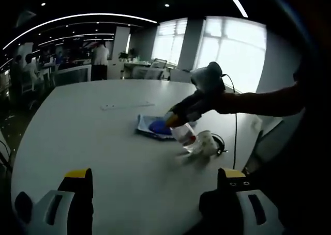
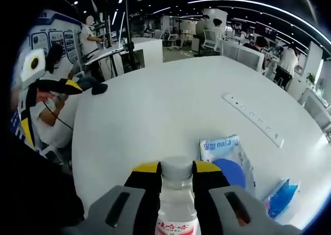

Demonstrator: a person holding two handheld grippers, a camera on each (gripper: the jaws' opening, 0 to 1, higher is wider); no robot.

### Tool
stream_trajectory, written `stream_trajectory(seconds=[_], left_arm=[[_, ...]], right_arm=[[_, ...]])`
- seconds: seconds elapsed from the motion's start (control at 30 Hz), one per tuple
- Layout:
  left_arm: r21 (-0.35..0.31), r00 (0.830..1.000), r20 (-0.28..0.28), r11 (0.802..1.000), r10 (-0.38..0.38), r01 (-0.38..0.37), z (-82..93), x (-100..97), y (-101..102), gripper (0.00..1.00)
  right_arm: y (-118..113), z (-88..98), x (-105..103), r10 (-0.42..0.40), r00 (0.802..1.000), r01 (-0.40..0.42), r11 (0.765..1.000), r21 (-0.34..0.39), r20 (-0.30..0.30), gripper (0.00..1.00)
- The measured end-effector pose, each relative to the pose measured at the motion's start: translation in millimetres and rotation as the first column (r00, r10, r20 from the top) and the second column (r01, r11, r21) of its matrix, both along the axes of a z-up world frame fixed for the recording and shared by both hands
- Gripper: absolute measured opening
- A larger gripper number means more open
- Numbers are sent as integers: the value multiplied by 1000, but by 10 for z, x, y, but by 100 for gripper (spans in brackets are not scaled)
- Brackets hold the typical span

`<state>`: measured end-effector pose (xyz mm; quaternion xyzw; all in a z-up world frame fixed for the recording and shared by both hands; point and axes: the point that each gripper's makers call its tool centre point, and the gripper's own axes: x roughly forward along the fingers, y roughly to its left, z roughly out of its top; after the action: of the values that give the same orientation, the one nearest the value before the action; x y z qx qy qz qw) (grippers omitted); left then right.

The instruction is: Arrange the tabletop items into an orderly group along one side of the table until the central work area is clear of visible clutter.

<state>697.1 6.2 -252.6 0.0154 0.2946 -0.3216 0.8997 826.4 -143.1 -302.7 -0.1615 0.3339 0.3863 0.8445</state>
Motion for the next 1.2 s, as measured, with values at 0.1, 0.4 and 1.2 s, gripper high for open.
stream_trajectory(seconds=[0.1,0.4,1.2], left_arm=[[3,1000,-1,1000,-5,5,0,-20,-34,99],[5,999,-2,999,-32,32,-6,-58,-171,99],[25,998,-8,998,-63,63,-23,-102,-299,99]], right_arm=[[-59,62,-31,-14,1000,14,1000,18,20,18],[-271,238,-153,-67,994,60,995,82,86,18],[-873,430,-513,-275,954,251,951,180,120,18]])
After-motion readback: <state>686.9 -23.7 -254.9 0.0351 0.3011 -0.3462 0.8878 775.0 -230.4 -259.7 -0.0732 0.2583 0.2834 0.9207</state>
